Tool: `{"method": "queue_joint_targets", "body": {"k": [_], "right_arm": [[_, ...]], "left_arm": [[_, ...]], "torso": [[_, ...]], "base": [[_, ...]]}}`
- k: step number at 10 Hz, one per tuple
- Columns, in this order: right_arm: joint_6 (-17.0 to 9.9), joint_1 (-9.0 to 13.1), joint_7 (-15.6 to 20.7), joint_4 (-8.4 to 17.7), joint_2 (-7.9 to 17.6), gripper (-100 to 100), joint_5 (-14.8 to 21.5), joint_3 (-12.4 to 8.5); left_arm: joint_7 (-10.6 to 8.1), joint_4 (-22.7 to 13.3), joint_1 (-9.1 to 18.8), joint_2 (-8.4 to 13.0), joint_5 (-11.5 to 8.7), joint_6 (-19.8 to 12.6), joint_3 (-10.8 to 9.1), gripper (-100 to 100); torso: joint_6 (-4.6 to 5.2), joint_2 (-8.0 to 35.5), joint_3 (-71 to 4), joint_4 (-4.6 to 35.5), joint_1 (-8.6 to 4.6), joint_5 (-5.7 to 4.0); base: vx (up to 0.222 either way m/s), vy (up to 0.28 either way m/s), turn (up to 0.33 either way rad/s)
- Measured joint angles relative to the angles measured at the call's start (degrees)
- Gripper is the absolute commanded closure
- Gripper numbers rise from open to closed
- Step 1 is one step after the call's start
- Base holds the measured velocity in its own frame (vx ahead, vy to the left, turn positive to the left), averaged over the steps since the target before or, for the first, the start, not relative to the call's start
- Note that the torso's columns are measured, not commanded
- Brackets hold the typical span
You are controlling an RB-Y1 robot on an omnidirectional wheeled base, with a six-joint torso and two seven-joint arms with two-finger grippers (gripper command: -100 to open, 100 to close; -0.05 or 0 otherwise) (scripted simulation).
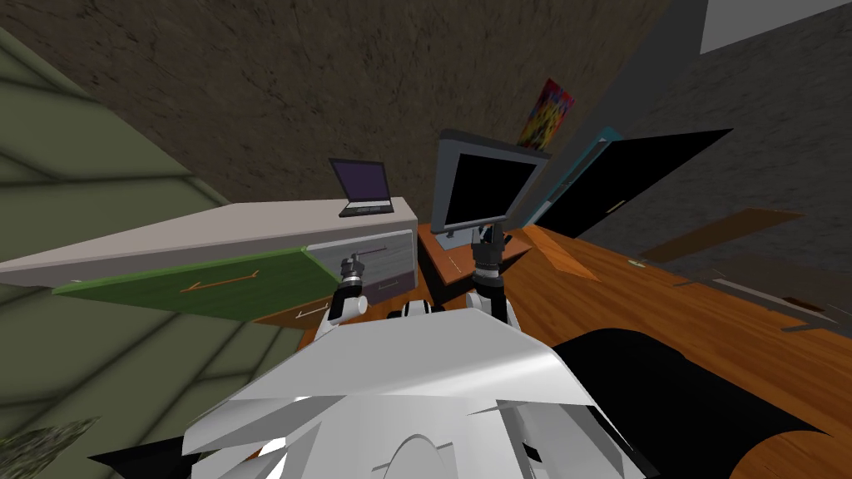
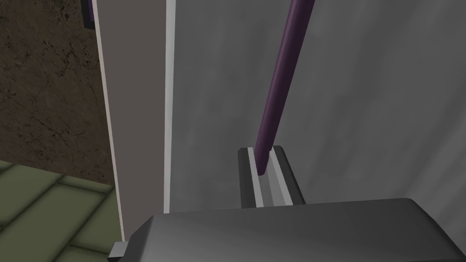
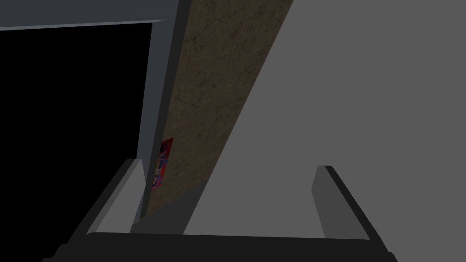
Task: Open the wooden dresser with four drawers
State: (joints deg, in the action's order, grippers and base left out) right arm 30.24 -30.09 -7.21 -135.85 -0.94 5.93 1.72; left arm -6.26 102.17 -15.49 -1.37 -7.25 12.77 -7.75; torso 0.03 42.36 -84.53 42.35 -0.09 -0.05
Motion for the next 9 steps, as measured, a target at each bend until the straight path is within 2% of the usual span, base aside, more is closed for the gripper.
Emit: {"method": "queue_joint_targets", "body": {"k": [3, 5, 9], "right_arm": [[-0.01, 0.02, 0.00, 0.01, -0.01, 0, 0.00, 0.01], [0.00, 0.01, 0.00, 0.00, 0.00, 0, 0.00, 0.00], [0.00, 0.02, 0.00, 0.01, -0.01, 0, 0.00, 0.01]], "left_arm": [[-0.14, 2.04, -1.08, 0.13, -0.08, -1.24, 0.43, 100], [-0.19, 2.44, -1.69, 0.08, -0.08, -1.95, 0.67, 100], [-0.33, 3.77, -2.80, 0.18, -0.12, -1.88, 1.22, 100]], "torso": [[-0.02, 0.24, 0.15, 0.13, -0.11, -0.07], [-0.05, -0.11, -0.08, 0.14, 0.04, -0.12], [-0.06, 0.25, 0.13, 0.14, -0.07, -0.08]], "base": [[-0.182, -0.050, -0.001], [-0.101, -0.028, -0.001], [-0.175, -0.050, 0.007]]}}
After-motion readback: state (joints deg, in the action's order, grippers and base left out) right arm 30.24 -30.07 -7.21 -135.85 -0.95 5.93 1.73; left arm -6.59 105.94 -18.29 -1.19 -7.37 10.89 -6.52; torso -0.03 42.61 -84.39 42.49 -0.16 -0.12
